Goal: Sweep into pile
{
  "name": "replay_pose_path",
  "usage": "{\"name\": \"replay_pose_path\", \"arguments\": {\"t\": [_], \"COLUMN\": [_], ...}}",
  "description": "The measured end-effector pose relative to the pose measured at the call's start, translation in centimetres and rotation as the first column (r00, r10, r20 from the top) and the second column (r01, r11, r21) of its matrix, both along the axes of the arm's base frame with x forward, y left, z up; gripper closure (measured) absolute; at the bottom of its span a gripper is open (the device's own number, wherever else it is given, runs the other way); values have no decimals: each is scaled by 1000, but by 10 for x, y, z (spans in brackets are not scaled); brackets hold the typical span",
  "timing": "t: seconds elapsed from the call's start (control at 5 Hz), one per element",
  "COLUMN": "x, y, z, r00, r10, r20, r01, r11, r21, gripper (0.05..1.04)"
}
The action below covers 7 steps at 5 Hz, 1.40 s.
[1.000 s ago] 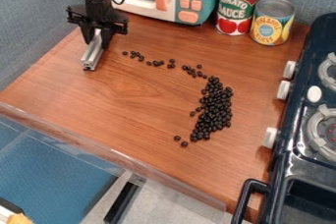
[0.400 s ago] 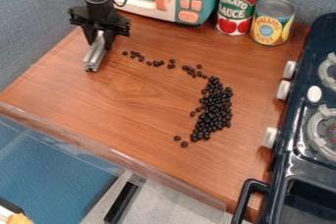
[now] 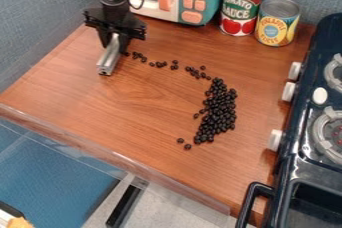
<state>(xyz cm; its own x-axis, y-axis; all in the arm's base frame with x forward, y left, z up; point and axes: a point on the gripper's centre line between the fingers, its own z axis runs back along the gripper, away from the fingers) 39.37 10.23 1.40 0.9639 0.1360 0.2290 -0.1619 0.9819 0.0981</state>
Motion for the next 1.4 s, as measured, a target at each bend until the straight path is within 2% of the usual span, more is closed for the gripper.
{"name": "replay_pose_path", "arguments": {"t": [0.2,0.4,0.6,1.0,1.4], "x": [3,2,1,-5,-16], "y": [-19,-23,-35,-68,-97], "z": [0,-1,-1,-2,-1], "r00": [999,998,993,976,965], "r10": [-43,-47,-84,-175,-225], "r20": [17,42,80,126,133], "r01": [43,47,85,178,231], "r11": [999,999,996,984,973], "r21": [-5,-9,-13,-10,-31], "gripper": [711,711,711,711,711]}}
